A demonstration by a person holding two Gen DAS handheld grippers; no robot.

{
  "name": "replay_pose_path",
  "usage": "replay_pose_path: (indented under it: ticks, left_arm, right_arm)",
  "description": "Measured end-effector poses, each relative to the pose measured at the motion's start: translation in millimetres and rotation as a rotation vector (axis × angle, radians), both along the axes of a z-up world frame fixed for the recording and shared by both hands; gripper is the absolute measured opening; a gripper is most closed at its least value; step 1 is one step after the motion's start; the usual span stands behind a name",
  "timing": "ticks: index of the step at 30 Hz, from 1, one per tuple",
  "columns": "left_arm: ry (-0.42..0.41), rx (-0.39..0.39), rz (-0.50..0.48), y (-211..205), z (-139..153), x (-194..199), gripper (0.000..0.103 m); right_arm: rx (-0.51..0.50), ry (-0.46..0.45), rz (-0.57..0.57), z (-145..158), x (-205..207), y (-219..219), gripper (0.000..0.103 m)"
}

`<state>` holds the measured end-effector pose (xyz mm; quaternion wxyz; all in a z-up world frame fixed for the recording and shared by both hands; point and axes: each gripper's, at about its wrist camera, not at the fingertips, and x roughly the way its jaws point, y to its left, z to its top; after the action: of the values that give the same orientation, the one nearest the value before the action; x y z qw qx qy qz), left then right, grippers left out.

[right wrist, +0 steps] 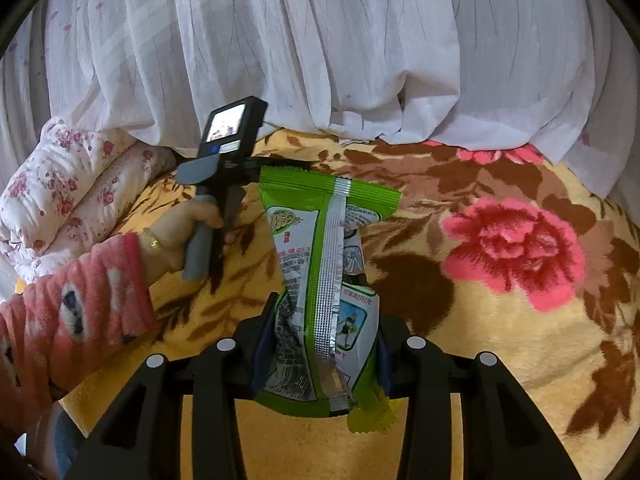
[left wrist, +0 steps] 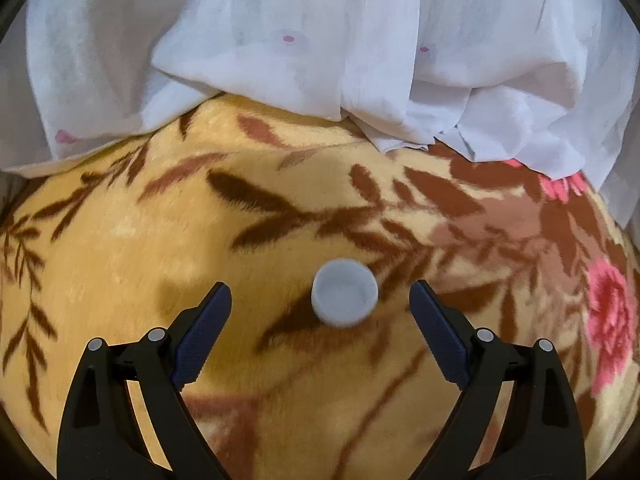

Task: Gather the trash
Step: 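Grasp the white bottle cap with the left tool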

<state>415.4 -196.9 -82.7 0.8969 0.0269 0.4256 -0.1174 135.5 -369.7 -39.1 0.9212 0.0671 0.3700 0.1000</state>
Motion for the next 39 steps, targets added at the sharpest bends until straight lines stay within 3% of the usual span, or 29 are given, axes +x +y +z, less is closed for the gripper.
replay_pose_path:
  ticks: [2, 5, 8, 17, 28, 39]
  left_arm:
    - [0.011, 0.014, 0.003, -3.2, -4.8, 8.3, 0.083]
    - [0.025, 0.032, 0.015, -4.3, -9.8, 13.9, 0.066]
    - [0.019, 0.011, 0.014, 0.2, -5.7, 12.2, 0.03]
    - [0.007, 0.002, -0.05, 20.0, 20.7, -34.2, 0.031]
    - [-0.044, -0.046, -0.109, 65.5, 80.4, -177.1, 0.031]
    - [-0.043, -0.031, -0.127, 120.9, 93.3, -339.6, 0.031]
  right_arm:
    - [0.007, 0.001, 0.006, -0.9, 1.8, 0.4, 0.042]
    - [0.01, 0.0, 0.014, -0.8, 2.8, 1.3, 0.042]
    - [0.013, -0.006, 0.02, 1.6, 0.5, 2.2, 0.042]
    - [0.013, -0.033, 0.02, 19.1, -19.3, 4.7, 0.042]
    - [-0.037, -0.036, 0.052, 38.7, -71.7, 32.1, 0.042]
    - [-0.065, -0.036, 0.093, 57.3, -150.7, 70.5, 0.042]
